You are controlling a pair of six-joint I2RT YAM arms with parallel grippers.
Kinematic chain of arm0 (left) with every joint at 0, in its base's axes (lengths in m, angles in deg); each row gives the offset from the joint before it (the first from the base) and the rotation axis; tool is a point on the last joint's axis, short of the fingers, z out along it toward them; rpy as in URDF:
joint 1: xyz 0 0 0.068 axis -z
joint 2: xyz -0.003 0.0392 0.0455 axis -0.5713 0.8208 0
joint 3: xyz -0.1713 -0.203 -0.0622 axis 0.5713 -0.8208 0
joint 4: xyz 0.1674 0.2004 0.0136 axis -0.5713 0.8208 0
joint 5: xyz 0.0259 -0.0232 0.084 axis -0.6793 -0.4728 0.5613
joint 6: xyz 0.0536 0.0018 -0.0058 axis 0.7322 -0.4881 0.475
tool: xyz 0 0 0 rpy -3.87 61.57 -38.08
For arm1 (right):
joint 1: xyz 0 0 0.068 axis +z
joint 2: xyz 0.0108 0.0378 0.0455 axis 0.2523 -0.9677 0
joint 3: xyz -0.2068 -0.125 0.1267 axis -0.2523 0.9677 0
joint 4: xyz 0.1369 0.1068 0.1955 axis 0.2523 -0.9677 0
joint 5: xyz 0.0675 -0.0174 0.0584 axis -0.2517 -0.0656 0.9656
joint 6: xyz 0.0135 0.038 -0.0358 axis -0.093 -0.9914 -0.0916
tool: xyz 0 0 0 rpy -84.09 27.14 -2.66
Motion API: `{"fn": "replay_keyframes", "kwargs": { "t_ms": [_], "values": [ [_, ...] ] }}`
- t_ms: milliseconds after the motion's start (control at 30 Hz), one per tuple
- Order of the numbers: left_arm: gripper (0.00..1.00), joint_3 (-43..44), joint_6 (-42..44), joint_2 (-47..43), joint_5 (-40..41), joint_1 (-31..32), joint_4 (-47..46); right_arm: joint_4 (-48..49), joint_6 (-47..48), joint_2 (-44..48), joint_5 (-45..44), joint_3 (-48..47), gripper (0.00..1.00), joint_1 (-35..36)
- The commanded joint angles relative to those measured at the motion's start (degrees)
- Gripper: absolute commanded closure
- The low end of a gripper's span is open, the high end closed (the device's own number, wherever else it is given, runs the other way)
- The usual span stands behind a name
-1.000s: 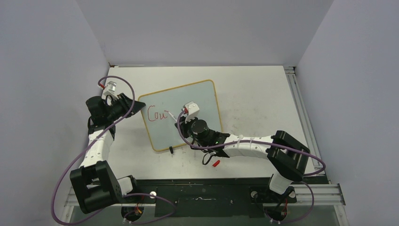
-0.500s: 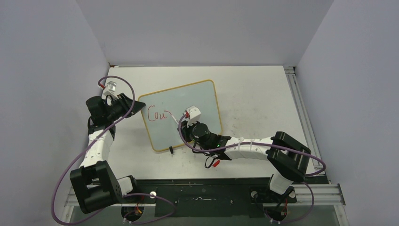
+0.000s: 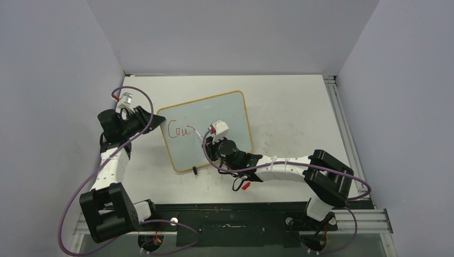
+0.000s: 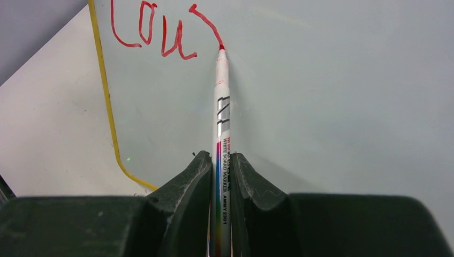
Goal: Write a sentence on the whiteboard
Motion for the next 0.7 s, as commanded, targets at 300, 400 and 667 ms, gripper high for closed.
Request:
{"fn": "replay_keyframes", "kwargs": {
  "t_ms": [300, 400, 667],
  "values": [
    [0.71, 1.22, 0.32, -0.12, -1.17, -0.31, -0.93, 0.15, 0.39, 0.21, -3.19, -5.45, 0.95, -1.25],
    [0.71, 1.22, 0.34, -0.08, -1.23, -0.32, -0.93, -0.05, 0.01, 0.54, -3.51, -5.21, 0.95, -1.51],
    [0.71, 1.22, 0.33, -0.10, -1.25, -0.32, -0.93, -0.24, -0.41, -0.09, -2.01, -5.07, 0.95, -1.88]
  ]
}}
